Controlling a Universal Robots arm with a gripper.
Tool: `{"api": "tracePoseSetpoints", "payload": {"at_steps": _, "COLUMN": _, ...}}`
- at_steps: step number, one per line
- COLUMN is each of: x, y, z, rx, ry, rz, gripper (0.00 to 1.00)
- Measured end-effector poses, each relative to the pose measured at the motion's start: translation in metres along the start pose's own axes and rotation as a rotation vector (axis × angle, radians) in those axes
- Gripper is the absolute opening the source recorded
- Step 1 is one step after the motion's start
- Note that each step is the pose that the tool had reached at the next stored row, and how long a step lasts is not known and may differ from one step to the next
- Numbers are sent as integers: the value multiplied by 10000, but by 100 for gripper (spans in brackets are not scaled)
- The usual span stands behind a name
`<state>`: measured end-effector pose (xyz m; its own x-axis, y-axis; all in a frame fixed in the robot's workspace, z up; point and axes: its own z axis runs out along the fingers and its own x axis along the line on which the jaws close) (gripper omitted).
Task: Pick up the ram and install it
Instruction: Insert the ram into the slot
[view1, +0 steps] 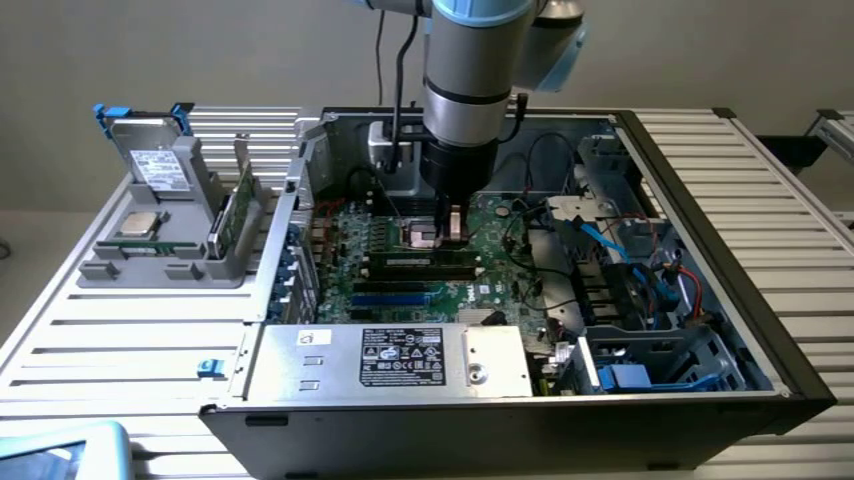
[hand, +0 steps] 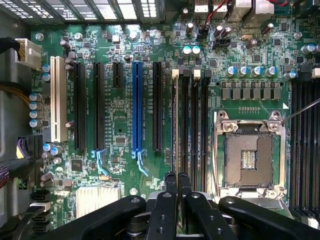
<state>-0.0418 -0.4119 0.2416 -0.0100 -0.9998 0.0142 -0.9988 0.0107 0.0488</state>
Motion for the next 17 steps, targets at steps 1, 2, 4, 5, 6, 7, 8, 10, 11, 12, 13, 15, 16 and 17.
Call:
{"api": "tracePoseSetpoints", "payload": {"at_steps": 1, "x": -1, "y": 0, "z": 1, "rx": -8, "ry": -1, "rz": 1, "gripper": 13}}
{"api": "tracePoseSetpoints", "payload": {"at_steps": 2, "x": -2, "y": 0, "z": 2, "rx": -16, "ry": -2, "rz": 0, "gripper": 13}}
{"api": "tracePoseSetpoints", "payload": {"at_steps": 4, "x": -3, "y": -3, "z": 3, "rx": -39, "ry": -1, "rz": -1, "gripper": 13}}
{"api": "tracePoseSetpoints", "payload": {"at_steps": 5, "x": -3, "y": -5, "z": 3, "rx": -54, "ry": 2, "rz": -2, "gripper": 13}}
{"api": "tracePoseSetpoints", "payload": {"at_steps": 6, "x": -3, "y": -6, "z": 5, "rx": -67, "ry": 1, "rz": -1, "gripper": 13}}
{"api": "tracePoseSetpoints", "payload": {"at_steps": 7, "x": -3, "y": -7, "z": 6, "rx": -76, "ry": 2, "rz": -1, "gripper": 13}}
{"api": "tracePoseSetpoints", "payload": {"at_steps": 8, "x": -3, "y": -9, "z": 7, "rx": -82, "ry": 1, "rz": -1, "gripper": 13}}
{"api": "tracePoseSetpoints", "payload": {"at_steps": 10, "x": -6, "y": -13, "z": 9, "rx": -89, "ry": -1, "rz": -1, "gripper": 13}}
{"api": "tracePoseSetpoints", "payload": {"at_steps": 11, "x": -8, "y": -14, "z": 9, "rx": -90, "ry": -1, "rz": 0, "gripper": 13}}
{"api": "tracePoseSetpoints", "payload": {"at_steps": 12, "x": -9, "y": -14, "z": 9, "rx": -90, "ry": -1, "rz": -1, "gripper": 13}}
{"api": "tracePoseSetpoints", "payload": {"at_steps": 13, "x": -9, "y": -14, "z": 9, "rx": -91, "ry": 1, "rz": -2, "gripper": 13}}
{"api": "tracePoseSetpoints", "payload": {"at_steps": 15, "x": -9, "y": -14, "z": 9, "rx": -92, "ry": 1, "rz": -2, "gripper": 13}}
{"api": "tracePoseSetpoints", "payload": {"at_steps": 16, "x": -9, "y": -14, "z": 9, "rx": -92, "ry": 1, "rz": -1, "gripper": 13}}
{"api": "tracePoseSetpoints", "payload": {"at_steps": 17, "x": -10, "y": -14, "z": 10, "rx": -92, "ry": 2, "rz": -1, "gripper": 13}}
